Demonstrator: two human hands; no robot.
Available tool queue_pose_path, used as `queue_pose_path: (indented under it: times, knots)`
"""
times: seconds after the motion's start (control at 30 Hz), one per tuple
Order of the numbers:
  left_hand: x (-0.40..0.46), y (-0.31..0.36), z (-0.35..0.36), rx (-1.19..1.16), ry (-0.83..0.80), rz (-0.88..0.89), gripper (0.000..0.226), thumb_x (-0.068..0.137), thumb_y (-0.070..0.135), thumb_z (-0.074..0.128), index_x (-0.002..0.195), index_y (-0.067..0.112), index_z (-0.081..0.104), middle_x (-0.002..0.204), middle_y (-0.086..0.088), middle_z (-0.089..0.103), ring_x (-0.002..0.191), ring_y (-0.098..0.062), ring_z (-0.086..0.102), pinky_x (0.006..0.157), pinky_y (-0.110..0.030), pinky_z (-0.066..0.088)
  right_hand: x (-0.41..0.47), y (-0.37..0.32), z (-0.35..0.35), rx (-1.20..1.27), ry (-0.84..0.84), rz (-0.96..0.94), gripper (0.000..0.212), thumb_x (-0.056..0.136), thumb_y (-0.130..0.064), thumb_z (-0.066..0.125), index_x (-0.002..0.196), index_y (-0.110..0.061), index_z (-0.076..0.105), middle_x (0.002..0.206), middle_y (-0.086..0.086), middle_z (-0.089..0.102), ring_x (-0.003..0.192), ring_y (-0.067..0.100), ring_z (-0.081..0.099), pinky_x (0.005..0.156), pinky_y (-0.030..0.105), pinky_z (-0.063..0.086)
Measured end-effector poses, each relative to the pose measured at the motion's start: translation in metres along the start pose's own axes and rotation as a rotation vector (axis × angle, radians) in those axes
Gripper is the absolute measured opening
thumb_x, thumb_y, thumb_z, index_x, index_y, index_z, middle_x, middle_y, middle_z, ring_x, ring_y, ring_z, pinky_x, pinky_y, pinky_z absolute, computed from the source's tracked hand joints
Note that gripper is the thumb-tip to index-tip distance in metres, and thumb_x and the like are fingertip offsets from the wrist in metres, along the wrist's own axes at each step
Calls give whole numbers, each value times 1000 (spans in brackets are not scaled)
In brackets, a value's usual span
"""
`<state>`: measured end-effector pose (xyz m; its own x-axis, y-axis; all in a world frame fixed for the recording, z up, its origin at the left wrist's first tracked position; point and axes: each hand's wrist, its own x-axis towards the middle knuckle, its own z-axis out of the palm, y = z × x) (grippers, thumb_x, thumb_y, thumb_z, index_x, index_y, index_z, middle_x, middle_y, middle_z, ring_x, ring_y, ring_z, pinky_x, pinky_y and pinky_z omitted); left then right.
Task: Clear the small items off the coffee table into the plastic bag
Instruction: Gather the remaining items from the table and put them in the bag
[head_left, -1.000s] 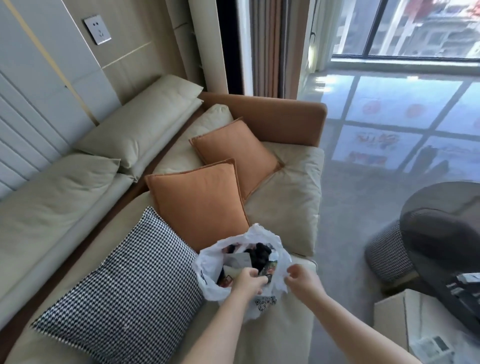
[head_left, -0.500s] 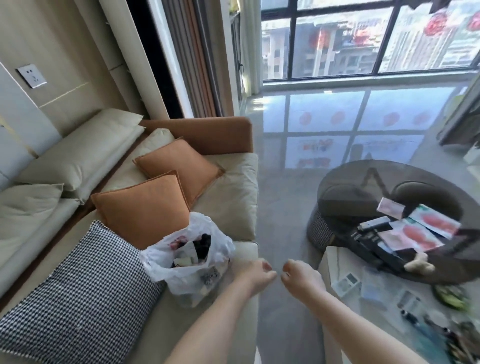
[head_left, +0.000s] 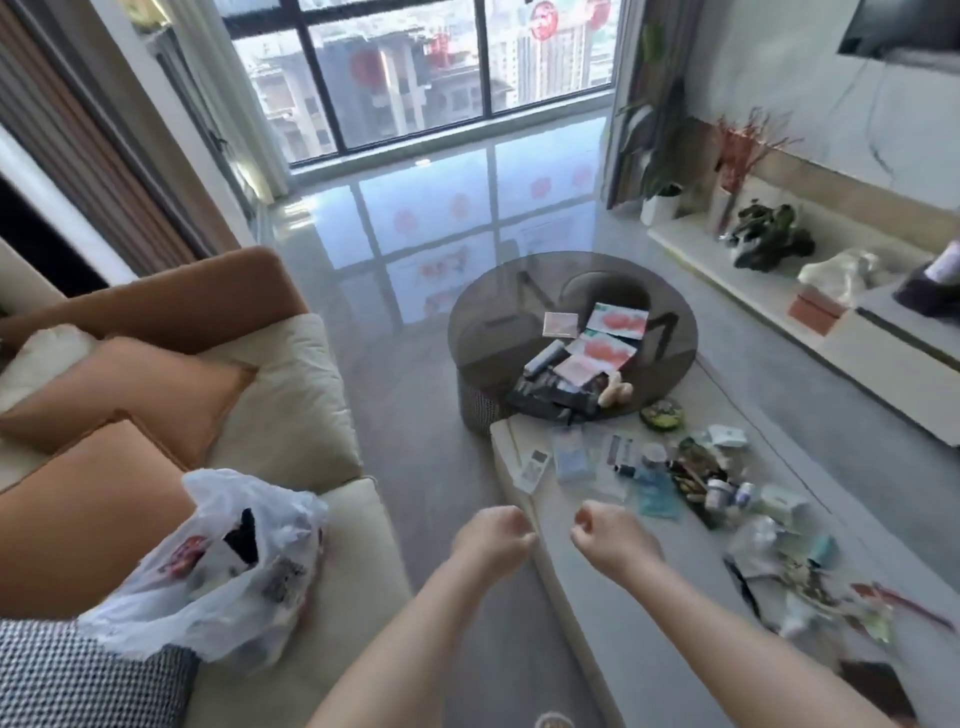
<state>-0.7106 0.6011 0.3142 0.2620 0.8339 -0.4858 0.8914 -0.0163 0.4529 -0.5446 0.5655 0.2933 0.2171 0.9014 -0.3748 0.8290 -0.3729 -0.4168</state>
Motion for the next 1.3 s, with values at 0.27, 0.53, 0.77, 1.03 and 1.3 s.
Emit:
queue_pose_path:
  times: [0.27, 0.53, 0.77, 1.03, 1.3]
  knots:
    - [-32, 37, 85, 43, -170, 152, 27, 84, 40, 55, 105, 28, 67, 115, 5, 67, 109, -13, 59, 87, -23, 46, -91, 104, 15, 109, 40, 290, 24, 89, -33, 49, 105, -21, 62, 108, 5, 67, 100, 25, 61, 77, 29, 46]
    - [-60, 64, 175, 125, -351, 182, 29, 85, 40, 54, 108, 28, 67, 117, 6, 66, 111, -13, 59, 90, -25, 48, -176, 194, 48, 243, 88, 549, 18, 89, -28, 52, 99, -20, 63, 104, 6, 67, 96, 25, 61, 75, 29, 48]
    - [-76, 93, 258, 186, -472, 146, 29, 86, 38, 53, 111, 28, 65, 117, 5, 66, 110, -14, 59, 92, -29, 50, -219, 272, 75, 350, 89, 677, 22, 89, -28, 54, 106, -17, 64, 108, 6, 67, 98, 24, 60, 71, 25, 41]
    - [-75, 127, 368, 117, -523, -2, 24, 86, 35, 54, 105, 26, 65, 105, 1, 68, 101, -18, 64, 87, -31, 52, -227, 376, 103, 434, 24, 731, 25, 90, -29, 51, 111, -20, 61, 107, 1, 66, 96, 20, 58, 70, 23, 40]
    - [-32, 126, 456, 116, -478, -91, 3, 88, 26, 54, 88, 24, 54, 98, -7, 66, 91, -23, 62, 77, -30, 49, -197, 463, 146, 439, -17, 766, 24, 90, -30, 49, 111, -24, 58, 106, -3, 64, 85, 17, 55, 72, 27, 47]
